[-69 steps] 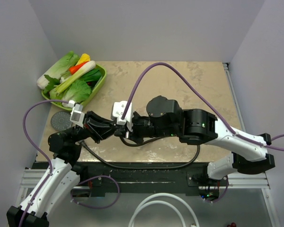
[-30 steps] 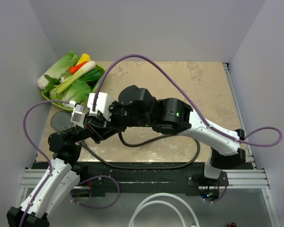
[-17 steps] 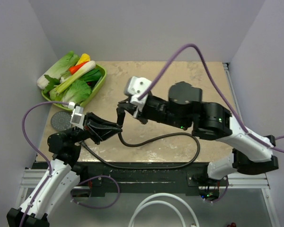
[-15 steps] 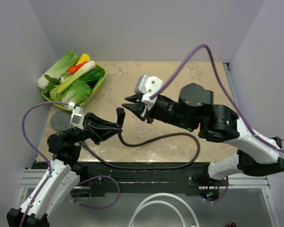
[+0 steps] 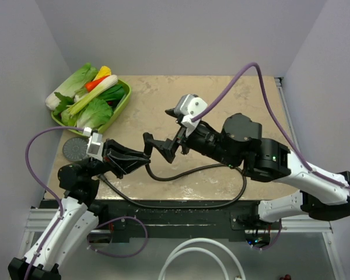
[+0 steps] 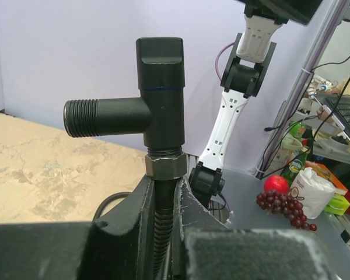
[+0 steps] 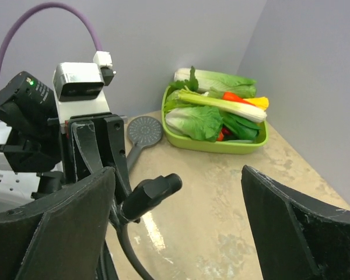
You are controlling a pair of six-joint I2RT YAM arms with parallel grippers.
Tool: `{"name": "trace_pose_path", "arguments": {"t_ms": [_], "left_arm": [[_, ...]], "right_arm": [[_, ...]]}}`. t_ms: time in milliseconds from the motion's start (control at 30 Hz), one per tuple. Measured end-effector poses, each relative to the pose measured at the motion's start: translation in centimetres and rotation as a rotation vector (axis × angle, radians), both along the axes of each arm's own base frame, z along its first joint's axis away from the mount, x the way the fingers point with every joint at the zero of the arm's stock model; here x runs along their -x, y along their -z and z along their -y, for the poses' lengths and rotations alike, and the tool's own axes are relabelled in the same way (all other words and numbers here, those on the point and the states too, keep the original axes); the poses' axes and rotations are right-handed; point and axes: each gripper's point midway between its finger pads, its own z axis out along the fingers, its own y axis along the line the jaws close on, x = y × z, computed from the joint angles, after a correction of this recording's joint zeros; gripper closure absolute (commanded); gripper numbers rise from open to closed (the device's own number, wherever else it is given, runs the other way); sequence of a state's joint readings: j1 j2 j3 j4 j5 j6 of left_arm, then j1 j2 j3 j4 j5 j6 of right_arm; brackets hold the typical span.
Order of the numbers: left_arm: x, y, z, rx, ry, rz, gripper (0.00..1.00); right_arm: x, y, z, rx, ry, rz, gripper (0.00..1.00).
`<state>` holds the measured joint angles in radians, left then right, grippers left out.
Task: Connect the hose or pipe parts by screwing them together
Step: Install the adaptor on the pipeline.
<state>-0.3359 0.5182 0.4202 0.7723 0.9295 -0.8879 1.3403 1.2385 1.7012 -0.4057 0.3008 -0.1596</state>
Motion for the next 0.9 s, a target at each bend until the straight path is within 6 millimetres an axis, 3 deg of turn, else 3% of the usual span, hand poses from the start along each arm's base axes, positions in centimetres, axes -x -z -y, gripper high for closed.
{"name": "trace_pose_path", "arguments": {"t_ms": [367, 500, 700, 767, 833, 900], "left_arm": [[-1.6, -1.1, -0.4, -0.055, -0.120, 0.076, 1.00], [-1.9, -1.2, -0.5, -0.065, -0.146, 0.090, 1.00], [-1.9, -0.9, -0.6, -0.073, -0.153, 0.086, 1.00], [-2.0, -0.9, -0.6, -0.073, -0.156, 0.088, 1.00], [-2.0, -0.9, -0.6, -0.074, -0.157, 0.090, 1.00], [-2.0, -0.9, -0.6, -0.073, -0.159, 0.090, 1.00]], "right_arm": [[-1.1, 5.9, -5.7, 0.085, 0.030, -0.168, 0.08], [-1.2, 7.5, -6.6, 0.114, 0.038, -0.209, 0.24], [-1.1, 6.5, -6.4, 0.067, 0.040, -0.231, 0.51], [-1.0, 5.9, -6.2, 0.043, 0.039, -0.236, 0.55], [-1.0, 5.6, -6.0, 0.028, 0.039, -0.241, 0.52], [-1.1, 5.4, -5.9, 0.018, 0.041, -0.248, 0.38]]}}
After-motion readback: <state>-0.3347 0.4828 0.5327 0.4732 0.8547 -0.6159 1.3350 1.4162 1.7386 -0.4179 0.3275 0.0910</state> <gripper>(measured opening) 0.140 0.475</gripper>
